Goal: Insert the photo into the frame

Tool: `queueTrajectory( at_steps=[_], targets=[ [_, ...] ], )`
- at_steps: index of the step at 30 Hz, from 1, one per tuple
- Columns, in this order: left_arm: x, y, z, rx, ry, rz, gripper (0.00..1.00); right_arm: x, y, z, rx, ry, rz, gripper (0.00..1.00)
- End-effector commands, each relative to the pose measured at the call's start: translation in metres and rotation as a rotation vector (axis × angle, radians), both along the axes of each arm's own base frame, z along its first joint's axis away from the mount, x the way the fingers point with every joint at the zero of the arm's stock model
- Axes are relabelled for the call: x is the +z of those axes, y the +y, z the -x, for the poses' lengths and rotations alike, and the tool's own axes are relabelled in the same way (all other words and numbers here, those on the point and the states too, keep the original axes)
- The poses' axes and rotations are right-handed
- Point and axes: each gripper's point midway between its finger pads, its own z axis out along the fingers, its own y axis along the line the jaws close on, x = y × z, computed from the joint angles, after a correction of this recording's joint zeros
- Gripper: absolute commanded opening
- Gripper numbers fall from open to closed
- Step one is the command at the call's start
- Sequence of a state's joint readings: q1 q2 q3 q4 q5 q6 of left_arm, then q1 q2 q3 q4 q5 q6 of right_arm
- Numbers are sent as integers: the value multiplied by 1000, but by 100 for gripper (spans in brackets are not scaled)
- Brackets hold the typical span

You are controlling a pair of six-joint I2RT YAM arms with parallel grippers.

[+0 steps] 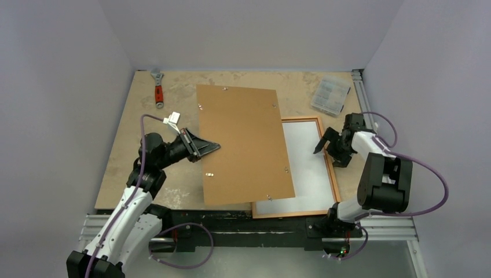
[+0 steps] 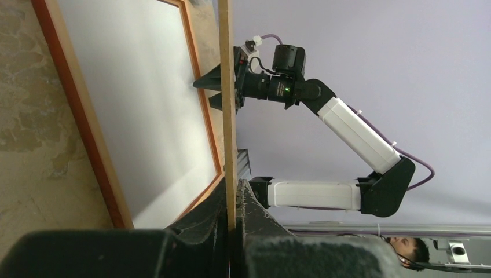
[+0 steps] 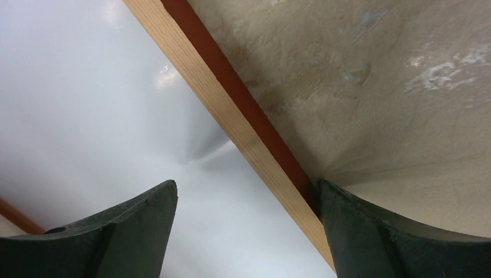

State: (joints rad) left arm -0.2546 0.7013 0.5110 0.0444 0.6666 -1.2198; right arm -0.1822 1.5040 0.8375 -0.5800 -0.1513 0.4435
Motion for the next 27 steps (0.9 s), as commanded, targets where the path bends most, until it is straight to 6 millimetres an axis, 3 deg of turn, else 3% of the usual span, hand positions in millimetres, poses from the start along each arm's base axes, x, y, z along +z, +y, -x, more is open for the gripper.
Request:
queueTrajectory(
  at_steps=[1, 5, 14, 27],
  targets=[
    [36, -4, 3, -52, -147, 71, 0, -6, 27, 0, 69, -24, -136, 87],
    [26, -2, 1, -43, -130, 55, 0, -8, 44, 6, 105, -25, -196, 86],
    [5, 5, 1, -12, -78, -48, 0, -13, 103, 13, 195, -19, -270, 85],
    [-36, 10, -1, 1, 17, -128, 0, -9, 149, 42, 236, 0, -404, 85]
  ],
)
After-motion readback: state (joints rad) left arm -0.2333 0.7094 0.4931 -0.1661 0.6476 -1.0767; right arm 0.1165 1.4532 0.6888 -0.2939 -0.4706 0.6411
